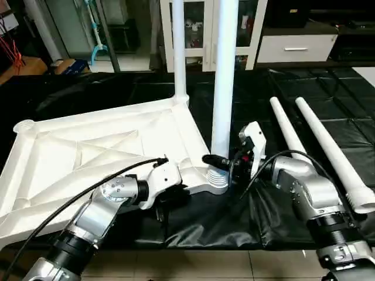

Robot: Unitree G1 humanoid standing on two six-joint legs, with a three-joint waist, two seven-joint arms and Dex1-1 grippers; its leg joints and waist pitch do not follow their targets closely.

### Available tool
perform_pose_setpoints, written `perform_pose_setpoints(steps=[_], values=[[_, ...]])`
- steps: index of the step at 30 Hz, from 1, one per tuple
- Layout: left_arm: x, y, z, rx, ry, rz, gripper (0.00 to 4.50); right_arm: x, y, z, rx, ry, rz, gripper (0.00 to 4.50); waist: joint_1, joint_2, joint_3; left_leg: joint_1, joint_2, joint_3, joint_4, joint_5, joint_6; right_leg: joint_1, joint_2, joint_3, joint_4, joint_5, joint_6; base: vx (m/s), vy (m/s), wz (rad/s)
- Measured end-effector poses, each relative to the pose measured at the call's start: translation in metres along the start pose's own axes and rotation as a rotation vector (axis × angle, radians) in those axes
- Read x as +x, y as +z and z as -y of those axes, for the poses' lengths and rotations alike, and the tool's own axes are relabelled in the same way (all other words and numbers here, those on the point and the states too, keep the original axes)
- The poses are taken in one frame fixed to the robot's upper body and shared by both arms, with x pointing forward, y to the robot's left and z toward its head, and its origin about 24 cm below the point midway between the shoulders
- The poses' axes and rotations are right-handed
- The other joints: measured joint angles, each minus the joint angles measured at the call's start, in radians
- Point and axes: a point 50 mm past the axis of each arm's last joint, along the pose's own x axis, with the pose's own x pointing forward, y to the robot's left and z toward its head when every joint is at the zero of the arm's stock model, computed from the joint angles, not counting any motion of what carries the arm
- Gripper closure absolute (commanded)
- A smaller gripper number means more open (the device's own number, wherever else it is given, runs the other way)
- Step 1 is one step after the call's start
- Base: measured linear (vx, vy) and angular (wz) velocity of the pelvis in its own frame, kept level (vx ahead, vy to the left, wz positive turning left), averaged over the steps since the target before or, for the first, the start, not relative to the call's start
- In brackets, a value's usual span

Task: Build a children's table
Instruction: Insert table leg to table base

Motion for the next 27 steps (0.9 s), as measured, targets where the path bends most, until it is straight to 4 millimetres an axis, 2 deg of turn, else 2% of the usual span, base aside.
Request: perform_pose_setpoints(steps=[15, 23, 27], values=[[0.002, 0.001, 0.0, -0.001, -0.007, 0.005, 4.5, -0.014, -0.019, -0.001, 0.123, -0.087, 0.154, 2.61, 0.001, -0.003, -0.002, 0.0, 0.0, 0.0, -0.001, 0.0, 0.0, 0.0, 0.0, 0.0, -0.002, -0.001, 0.001, 0.0, 0.0, 0.0], [0.001, 0.0, 0.0, -0.001, -0.004, -0.001, 4.5, -0.013, -0.022, -0.01, -0.047, -0.095, 0.155, 2.62, 0.0, -0.003, -0.002, 0.0, 0.0, 0.0, -0.002, 0.0, 0.0, -0.002, 0.0, 0.0, -0.003, -0.002, 0.003, 0.0, 0.0, 0.0], [0.001, 0.0, 0.0, -0.001, -0.002, -0.003, 4.5, -0.015, -0.026, -0.012, -0.071, -0.091, 0.14, 2.62, -0.003, -0.005, -0.003, 0.0, 0.0, -0.001, -0.003, 0.0, 0.0, -0.003, 0.0, 0.0, -0.006, -0.003, 0.004, 0.0, 0.0, 0.0]])
